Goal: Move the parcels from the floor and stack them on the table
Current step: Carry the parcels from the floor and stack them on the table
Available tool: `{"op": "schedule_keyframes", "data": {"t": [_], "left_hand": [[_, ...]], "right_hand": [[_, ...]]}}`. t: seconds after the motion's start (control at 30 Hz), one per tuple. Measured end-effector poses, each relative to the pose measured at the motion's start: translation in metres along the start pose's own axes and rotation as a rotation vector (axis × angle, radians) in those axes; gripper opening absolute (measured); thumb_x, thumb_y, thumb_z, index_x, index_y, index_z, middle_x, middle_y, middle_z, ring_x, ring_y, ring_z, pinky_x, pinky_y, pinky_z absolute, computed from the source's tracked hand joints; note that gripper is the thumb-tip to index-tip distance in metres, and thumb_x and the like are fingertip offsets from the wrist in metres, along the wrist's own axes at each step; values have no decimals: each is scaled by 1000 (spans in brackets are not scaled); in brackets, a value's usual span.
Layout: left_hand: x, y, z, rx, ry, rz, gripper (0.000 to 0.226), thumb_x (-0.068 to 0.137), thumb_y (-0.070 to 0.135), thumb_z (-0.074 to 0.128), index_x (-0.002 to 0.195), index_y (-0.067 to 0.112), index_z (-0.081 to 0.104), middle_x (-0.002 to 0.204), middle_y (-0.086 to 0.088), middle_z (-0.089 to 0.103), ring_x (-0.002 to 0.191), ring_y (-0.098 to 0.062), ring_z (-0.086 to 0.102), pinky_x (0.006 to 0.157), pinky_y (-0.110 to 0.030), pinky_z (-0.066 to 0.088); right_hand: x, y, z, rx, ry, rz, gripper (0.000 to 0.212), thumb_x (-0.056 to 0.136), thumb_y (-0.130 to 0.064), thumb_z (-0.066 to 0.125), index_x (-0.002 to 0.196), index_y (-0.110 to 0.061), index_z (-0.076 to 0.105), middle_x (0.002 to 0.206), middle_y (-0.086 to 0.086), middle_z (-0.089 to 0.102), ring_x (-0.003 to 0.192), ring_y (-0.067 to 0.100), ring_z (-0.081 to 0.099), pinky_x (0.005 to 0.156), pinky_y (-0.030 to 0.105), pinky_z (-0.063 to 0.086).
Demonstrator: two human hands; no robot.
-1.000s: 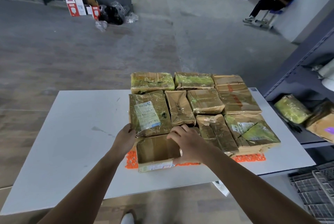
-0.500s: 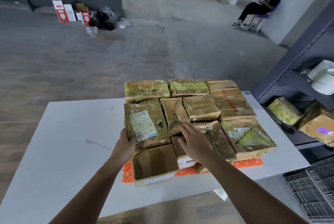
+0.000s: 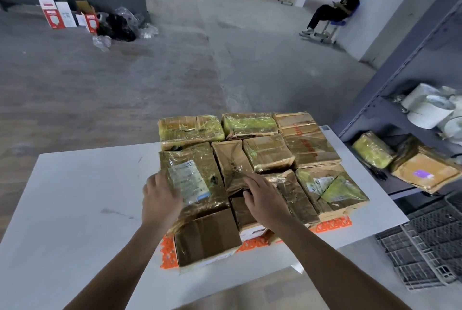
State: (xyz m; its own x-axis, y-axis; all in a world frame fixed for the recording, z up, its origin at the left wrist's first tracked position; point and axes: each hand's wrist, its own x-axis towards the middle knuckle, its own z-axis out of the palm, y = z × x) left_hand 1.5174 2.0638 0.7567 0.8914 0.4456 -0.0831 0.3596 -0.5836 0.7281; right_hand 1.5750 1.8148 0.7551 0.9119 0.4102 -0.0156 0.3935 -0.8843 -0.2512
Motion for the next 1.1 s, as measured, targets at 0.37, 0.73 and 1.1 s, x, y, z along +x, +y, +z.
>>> {"op": "schedule_keyframes", "data": {"t": [0.37,0.73,1.1], "left_hand": [[5,85,70,313,-162,487,44,95,30,47,136,16,44,143,-5,36,141,-23,22,116,-42,25],[-27,173,173,653,-529,689,107,67,82,53,151,32,10,161,-2,0,147,-26,-8,117,-55,-1],[-35,168,199,896,-691,644,116,67,65,71,152,30,1,160,-7,-14,144,-36,-18,111,-61,-11]], "right_hand": [[41,77,-30,-51,11,3,46,100,-27,42,145,-17,39,151,2,37,142,19,28,118,40,24],[90,187,-57,-49,-171,-233,43,100,-21,47,143,-19,44,155,0,28,140,20,33,107,33,35],[108,201,-53,-79,-123,-360,45,96,-12,57,139,-25,52,139,3,40,126,22,42,91,32,46]]}}
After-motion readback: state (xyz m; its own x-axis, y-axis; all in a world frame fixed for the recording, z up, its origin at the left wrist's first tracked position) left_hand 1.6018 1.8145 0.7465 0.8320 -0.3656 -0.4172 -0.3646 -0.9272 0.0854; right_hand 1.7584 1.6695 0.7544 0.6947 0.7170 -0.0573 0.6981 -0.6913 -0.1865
